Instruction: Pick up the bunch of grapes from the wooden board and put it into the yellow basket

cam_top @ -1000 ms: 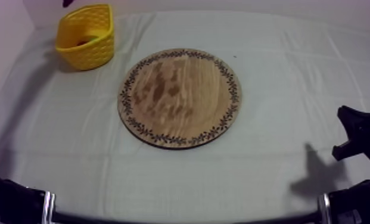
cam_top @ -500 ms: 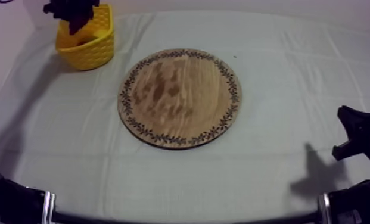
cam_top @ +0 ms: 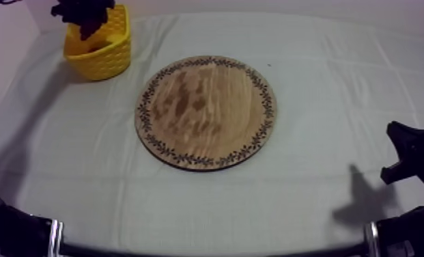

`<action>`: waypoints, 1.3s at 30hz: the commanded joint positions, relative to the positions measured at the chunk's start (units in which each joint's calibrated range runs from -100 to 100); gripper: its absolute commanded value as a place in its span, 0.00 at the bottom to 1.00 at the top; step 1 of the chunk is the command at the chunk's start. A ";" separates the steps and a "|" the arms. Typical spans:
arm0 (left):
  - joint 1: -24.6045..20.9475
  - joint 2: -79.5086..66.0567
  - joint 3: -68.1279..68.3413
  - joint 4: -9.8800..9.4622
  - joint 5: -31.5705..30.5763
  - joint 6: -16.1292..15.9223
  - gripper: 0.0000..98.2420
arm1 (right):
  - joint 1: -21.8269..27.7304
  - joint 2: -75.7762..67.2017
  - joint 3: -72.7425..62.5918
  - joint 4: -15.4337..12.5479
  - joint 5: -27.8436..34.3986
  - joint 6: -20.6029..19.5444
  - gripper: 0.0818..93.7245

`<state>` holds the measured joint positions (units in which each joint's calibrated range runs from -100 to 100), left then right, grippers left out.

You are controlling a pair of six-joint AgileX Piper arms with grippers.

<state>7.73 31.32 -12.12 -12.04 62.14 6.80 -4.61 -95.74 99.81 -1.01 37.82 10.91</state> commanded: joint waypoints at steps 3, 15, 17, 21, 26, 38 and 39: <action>-0.16 -0.38 0.19 0.04 0.40 0.56 0.87 | 0.02 -0.01 -0.03 0.01 0.00 0.00 0.00; -0.11 -5.27 3.06 -0.21 -1.91 3.15 0.85 | 0.02 -0.01 -0.03 0.01 0.00 0.00 0.00; -0.25 -7.50 4.40 -0.25 -2.90 3.54 0.77 | 0.02 -0.01 -0.03 0.01 0.00 0.00 0.00; -0.89 -13.25 8.93 -0.24 -5.78 3.52 0.65 | 0.02 -0.01 -0.03 0.01 0.00 0.00 0.00; -2.25 -22.17 17.20 0.04 -9.54 1.58 0.48 | 0.02 -0.01 -0.03 0.01 0.00 0.00 0.00; -6.04 -51.26 38.07 6.45 -14.58 -6.29 0.20 | 0.02 -0.01 -0.03 0.01 0.00 0.00 0.00; -6.15 -53.98 39.83 6.99 -14.61 -7.05 0.14 | 0.02 -0.01 -0.03 0.01 0.00 0.00 0.00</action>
<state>1.61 -13.87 23.45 -5.84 47.62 1.52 -4.61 -95.74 99.81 -1.01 37.82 10.91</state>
